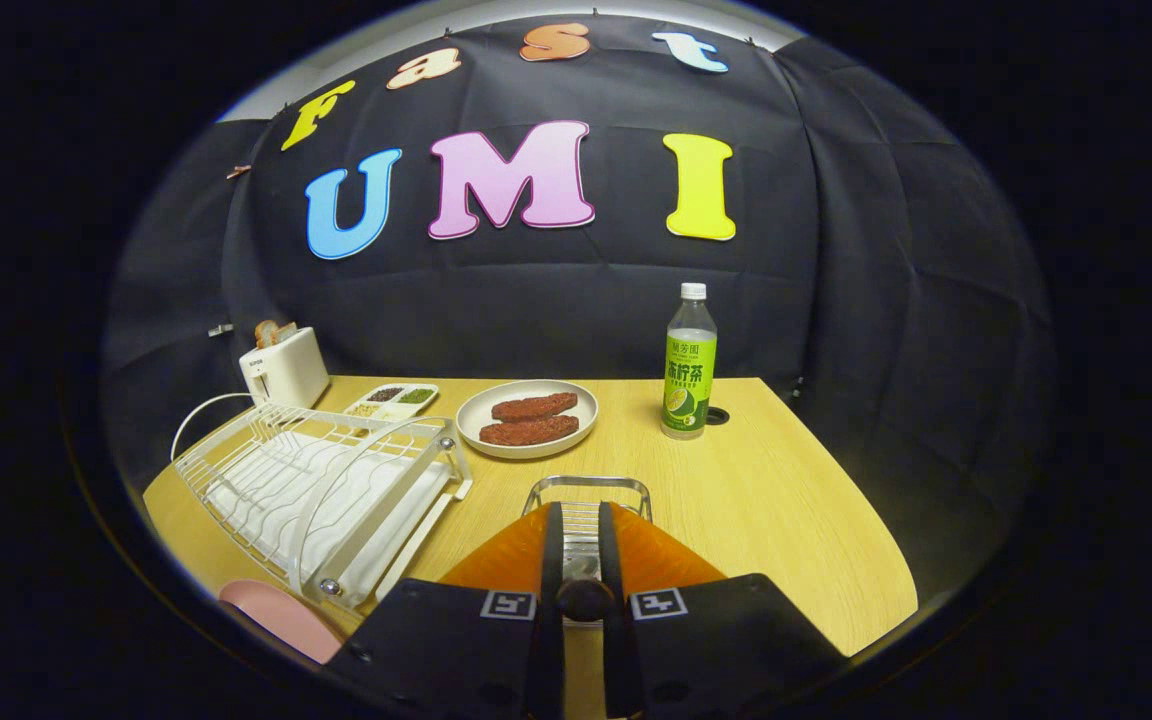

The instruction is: Take the plate from the dish rack, then take the spoon from the basket and place it into the plate.

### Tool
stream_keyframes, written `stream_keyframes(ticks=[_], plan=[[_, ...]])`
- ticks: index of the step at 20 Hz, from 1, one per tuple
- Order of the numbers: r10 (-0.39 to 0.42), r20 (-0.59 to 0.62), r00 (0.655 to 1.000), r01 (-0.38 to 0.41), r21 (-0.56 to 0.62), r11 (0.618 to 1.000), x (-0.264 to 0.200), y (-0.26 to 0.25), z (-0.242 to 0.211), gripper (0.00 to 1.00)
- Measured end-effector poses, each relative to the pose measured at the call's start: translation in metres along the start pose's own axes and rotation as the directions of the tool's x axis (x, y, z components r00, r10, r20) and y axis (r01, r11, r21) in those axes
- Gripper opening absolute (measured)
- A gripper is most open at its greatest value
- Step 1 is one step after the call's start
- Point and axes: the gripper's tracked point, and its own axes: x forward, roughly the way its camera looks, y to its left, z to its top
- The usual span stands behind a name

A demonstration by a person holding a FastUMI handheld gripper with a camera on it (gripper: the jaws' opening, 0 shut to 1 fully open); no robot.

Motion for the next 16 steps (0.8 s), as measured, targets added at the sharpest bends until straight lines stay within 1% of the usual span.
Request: stream_keyframes(ticks=[4, 6, 10, 13, 16], plan=[[0.030, 0.011, 0.999, -0.030, -0.022, 0.999, 0.000, 0.010, 0.015, 0.18], [0.042, 0.028, 0.999, -0.041, -0.025, 0.999, -0.001, 0.014, 0.029, 0.16], [0.074, 0.046, 0.996, -0.072, -0.050, 0.996, -0.008, 0.021, 0.061, 0.16], [0.097, 0.076, 0.992, -0.091, -0.090, 0.992, -0.025, 0.027, 0.092, 0.16], [0.154, 0.079, 0.985, -0.148, -0.075, 0.986, -0.053, 0.047, 0.112, 0.16]])
